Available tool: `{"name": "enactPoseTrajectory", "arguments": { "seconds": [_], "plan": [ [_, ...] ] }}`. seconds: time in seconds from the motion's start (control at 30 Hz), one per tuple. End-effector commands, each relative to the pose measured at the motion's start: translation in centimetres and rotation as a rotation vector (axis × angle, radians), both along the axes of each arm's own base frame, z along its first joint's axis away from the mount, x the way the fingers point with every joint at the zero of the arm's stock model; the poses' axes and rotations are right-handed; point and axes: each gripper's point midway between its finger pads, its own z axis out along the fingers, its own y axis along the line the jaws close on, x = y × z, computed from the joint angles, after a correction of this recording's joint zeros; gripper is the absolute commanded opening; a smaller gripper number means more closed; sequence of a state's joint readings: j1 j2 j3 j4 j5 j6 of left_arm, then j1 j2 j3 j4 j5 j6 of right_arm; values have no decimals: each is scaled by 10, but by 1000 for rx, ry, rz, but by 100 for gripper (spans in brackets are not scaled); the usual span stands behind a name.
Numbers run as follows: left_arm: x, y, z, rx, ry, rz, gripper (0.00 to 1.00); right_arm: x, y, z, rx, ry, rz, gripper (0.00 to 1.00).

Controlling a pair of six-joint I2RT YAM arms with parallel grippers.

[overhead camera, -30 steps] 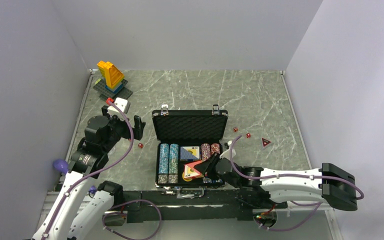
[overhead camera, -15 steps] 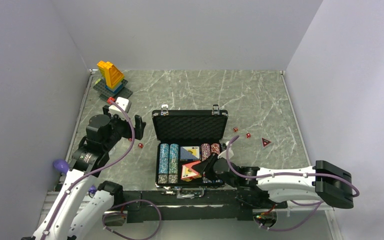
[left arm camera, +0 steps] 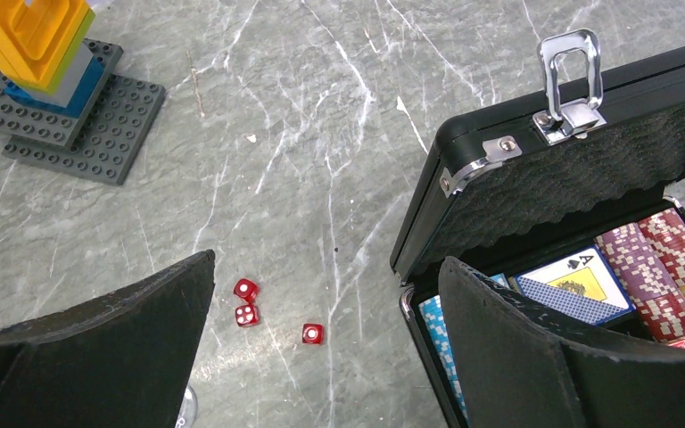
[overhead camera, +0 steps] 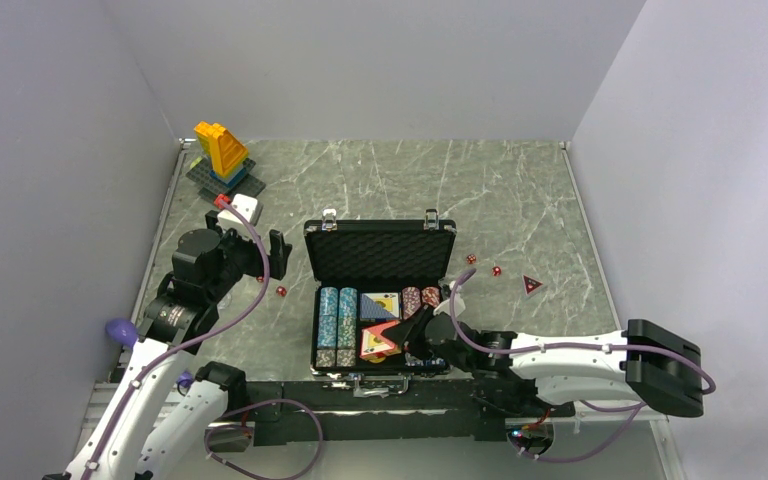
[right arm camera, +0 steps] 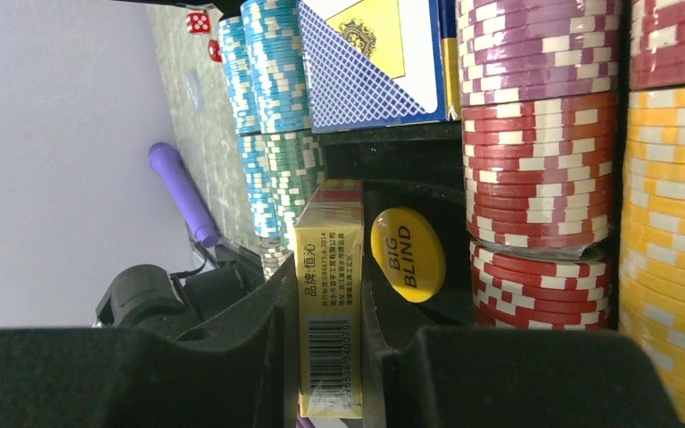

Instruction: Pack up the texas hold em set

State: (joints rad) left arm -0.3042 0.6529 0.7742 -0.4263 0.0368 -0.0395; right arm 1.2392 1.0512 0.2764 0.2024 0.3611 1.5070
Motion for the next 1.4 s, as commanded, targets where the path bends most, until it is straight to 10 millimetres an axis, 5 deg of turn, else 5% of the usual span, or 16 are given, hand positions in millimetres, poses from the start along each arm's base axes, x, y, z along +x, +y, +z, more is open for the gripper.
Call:
{"name": "enactPoseTrajectory", "arguments": {
  "seconds": [0.0, 0.6, 0.93, 1.37],
  "plan": [
    [4, -1, 12, -19, -38, -1, 99, 3, -2, 6, -22, -12, -9, 0],
    [3, -2, 11, -17, -39, -6, 99, 7, 4, 0, -88, -16, 78, 0],
    [3, -2, 12, -16, -41, -11, 100, 3, -11, -1, -111, -7, 68, 0],
    [4, -3, 11, -16, -40, -14, 99, -8, 5, 6, -81, 13, 158, 0]
  ]
}}
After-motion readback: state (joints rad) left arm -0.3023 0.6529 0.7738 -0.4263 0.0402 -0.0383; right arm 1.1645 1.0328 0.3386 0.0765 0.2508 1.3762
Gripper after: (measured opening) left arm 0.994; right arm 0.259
